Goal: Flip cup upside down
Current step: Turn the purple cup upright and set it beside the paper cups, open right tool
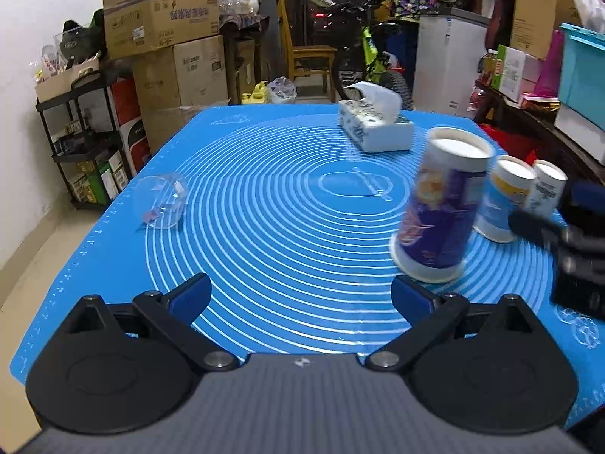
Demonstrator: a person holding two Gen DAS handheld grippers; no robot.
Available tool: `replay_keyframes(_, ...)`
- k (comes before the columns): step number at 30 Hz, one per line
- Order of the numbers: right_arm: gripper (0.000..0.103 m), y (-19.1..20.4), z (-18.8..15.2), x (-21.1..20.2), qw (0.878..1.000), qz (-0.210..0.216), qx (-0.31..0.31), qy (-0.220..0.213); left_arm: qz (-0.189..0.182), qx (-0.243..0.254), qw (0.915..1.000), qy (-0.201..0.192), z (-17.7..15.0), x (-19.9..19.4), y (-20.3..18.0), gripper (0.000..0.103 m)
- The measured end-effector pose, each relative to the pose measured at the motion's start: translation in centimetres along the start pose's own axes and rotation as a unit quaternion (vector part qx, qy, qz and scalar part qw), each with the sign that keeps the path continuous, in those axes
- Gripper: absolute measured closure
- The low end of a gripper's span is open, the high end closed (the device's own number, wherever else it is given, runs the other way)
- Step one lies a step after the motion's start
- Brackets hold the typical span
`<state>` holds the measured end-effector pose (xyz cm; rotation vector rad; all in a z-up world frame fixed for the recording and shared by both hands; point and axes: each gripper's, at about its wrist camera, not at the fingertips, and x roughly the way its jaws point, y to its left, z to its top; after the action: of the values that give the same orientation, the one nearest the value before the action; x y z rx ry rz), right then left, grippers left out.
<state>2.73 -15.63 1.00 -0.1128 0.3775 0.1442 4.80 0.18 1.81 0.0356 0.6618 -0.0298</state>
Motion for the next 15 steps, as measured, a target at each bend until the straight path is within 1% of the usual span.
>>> replay_keyframes(4, 0.014, -1.1, -1.4, -2.1, 0.999, 0.005, 0.017, 0.039, -0.013, 0.012, 0.9998, -0.009, -0.6, -1.6, -1.4, 0.003)
replay_keyframes(9, 0.014, -1.6, -2.6, -3.8, 0.997, 0.005, 0.036, 0.07, -0.024, 0.023, 0.9994, -0.012, -1.5, -3.1, -2.8, 0.003)
replay_keyframes(13, 0.014, -1.8, -3.0, -4.6, 0.995, 0.006, 0.048, 0.082, -0.025, 0.04, 0.9988, -0.008, -2.4, -3.6, -3.9, 0.003)
replay_keyframes(15, 0.014, -1.7, -3.2, -4.9, 0.995, 0.002, 0.046, 0.084, -0.026, 0.04, 0.9988, -0.006, -2.6, -3.8, -4.1, 0.003)
